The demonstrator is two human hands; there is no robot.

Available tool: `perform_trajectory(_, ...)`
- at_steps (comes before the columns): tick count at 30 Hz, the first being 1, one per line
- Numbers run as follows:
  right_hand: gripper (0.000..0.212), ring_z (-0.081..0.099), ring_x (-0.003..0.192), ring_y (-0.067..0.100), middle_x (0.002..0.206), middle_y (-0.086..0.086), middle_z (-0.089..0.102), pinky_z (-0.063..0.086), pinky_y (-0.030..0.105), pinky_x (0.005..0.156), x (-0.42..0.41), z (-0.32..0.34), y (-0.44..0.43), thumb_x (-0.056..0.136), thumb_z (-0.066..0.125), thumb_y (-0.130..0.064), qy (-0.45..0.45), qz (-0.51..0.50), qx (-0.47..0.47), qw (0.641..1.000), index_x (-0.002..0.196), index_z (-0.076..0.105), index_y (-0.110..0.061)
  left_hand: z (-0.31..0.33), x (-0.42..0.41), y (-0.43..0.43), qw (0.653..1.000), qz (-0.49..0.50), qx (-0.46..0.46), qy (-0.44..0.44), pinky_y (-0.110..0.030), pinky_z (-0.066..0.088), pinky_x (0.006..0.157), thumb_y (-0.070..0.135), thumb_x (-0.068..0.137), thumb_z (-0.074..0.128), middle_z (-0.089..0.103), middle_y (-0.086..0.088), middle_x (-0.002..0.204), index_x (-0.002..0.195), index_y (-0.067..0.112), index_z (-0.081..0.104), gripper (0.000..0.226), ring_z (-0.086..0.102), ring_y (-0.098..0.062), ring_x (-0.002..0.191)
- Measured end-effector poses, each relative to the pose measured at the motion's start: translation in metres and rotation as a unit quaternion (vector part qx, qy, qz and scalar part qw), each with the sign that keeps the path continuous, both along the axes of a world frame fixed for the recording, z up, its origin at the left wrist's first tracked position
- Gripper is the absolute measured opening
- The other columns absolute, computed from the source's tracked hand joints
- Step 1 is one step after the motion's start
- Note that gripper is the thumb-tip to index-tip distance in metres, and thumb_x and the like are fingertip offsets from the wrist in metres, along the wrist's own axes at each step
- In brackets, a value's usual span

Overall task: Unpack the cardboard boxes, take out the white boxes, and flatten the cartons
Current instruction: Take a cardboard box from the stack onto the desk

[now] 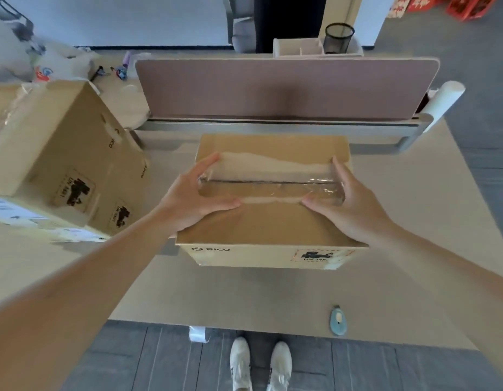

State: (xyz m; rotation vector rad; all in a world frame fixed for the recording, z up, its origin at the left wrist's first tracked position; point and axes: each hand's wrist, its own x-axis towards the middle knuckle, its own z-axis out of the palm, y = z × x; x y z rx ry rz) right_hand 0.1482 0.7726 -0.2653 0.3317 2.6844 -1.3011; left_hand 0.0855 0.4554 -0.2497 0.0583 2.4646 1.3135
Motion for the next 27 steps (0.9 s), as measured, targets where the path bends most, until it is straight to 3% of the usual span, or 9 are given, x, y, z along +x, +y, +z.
perform_trajectory(4, 0.113, 0.034, 0.15, 0.014, 0.163, -0.008, 0.036, 0.03, 0.027, 0.11, 0.015, -0.043, -0.006, 0.076, 0.077, -0.07, -0.013, -0.011, -0.026, 1.0, 0.164, 0.011, -0.042, -0.036, 0.007, -0.005, 1.0, -0.008, -0.003, -0.011, -0.024, 0.05, 0.073, 0.063, 0.052, 0.091, 0.04, 0.035, 0.12, 0.14, 0.074, 0.035, 0.105, 0.056, -0.003, 0.106)
perform_trajectory(9, 0.115, 0.033, 0.15, 0.013, 0.162, -0.009, 0.036, 0.03, 0.029, 0.115, 0.029, -0.084, -0.015, 0.073, 0.076, -0.074, -0.026, -0.019, -0.029, 0.999, 0.162, 0.01, -0.045, -0.084, 0.013, -0.013, 1.0, -0.013, 0.005, -0.001, -0.029, 0.038, 0.11, 0.054, 0.055, 0.098, 0.045, 0.023, 0.148, 0.143, 0.067, 0.039, 0.107, 0.045, -0.004, 0.133)
perform_trajectory(12, 0.119, 0.035, 0.148, 0.012, 0.16, -0.011, 0.037, 0.031, 0.028, 0.111, 0.031, -0.101, -0.018, 0.066, 0.071, -0.082, -0.028, -0.023, -0.03, 0.999, 0.162, 0.009, -0.046, -0.106, 0.014, -0.017, 1.0, -0.02, 0.02, 0.003, -0.019, 0.034, 0.109, 0.053, 0.055, 0.099, 0.046, 0.026, 0.151, 0.144, 0.065, 0.04, 0.107, 0.044, 0.001, 0.137)
perform_trajectory(15, 0.12, 0.037, 0.143, 0.006, 0.156, -0.014, 0.039, 0.031, 0.025, 0.107, 0.032, -0.117, -0.022, 0.062, 0.067, -0.086, -0.024, -0.032, -0.025, 0.999, 0.161, 0.009, -0.048, -0.122, 0.012, -0.019, 0.999, -0.023, 0.025, 0.005, 0.001, 0.034, 0.095, 0.05, 0.057, 0.1, 0.045, 0.028, 0.151, 0.145, 0.063, 0.041, 0.107, 0.04, 0.02, 0.13)
perform_trajectory(19, 0.118, 0.034, 0.126, -0.006, 0.137, -0.023, 0.036, 0.029, 0.023, 0.103, 0.02, -0.129, -0.023, 0.064, 0.064, -0.088, -0.007, -0.028, -0.004, 1.0, 0.16, 0.007, -0.051, -0.135, 0.004, -0.02, 0.999, -0.016, 0.041, 0.012, -0.008, 0.031, 0.104, 0.048, 0.057, 0.1, 0.046, 0.03, 0.15, 0.146, 0.06, 0.042, 0.107, 0.039, 0.013, 0.138)
perform_trajectory(21, 0.118, 0.034, 0.124, -0.005, 0.137, -0.022, 0.035, 0.029, 0.024, 0.103, 0.013, -0.131, -0.022, 0.064, 0.063, -0.089, -0.008, -0.024, 0.005, 1.0, 0.159, 0.006, -0.051, -0.137, -0.001, -0.02, 0.999, -0.014, 0.044, 0.016, -0.005, 0.032, 0.102, 0.05, 0.056, 0.1, 0.047, 0.031, 0.148, 0.146, 0.062, 0.041, 0.108, 0.04, 0.017, 0.134)
perform_trajectory(24, 0.117, 0.032, 0.125, -0.005, 0.15, -0.014, 0.036, 0.029, 0.025, 0.104, 0.01, -0.13, -0.021, 0.067, 0.062, -0.088, -0.017, -0.009, 0.009, 1.0, 0.16, 0.004, -0.05, -0.135, -0.002, -0.019, 0.999, -0.016, 0.029, 0.018, -0.01, 0.033, 0.107, 0.057, 0.052, 0.098, 0.044, 0.032, 0.149, 0.146, 0.063, 0.039, 0.112, 0.04, 0.016, 0.135)
perform_trajectory(27, 0.108, 0.027, 0.14, -0.005, 0.166, -0.014, 0.022, 0.026, 0.027, 0.115, 0.015, -0.122, -0.015, 0.083, 0.063, -0.076, -0.014, 0.013, -0.026, 0.999, 0.163, -0.001, -0.042, -0.13, 0.003, -0.014, 0.999, -0.006, -0.028, 0.026, -0.024, 0.03, 0.117, 0.069, 0.049, 0.092, 0.033, 0.022, 0.159, 0.148, 0.061, 0.035, 0.115, 0.031, 0.016, 0.138)
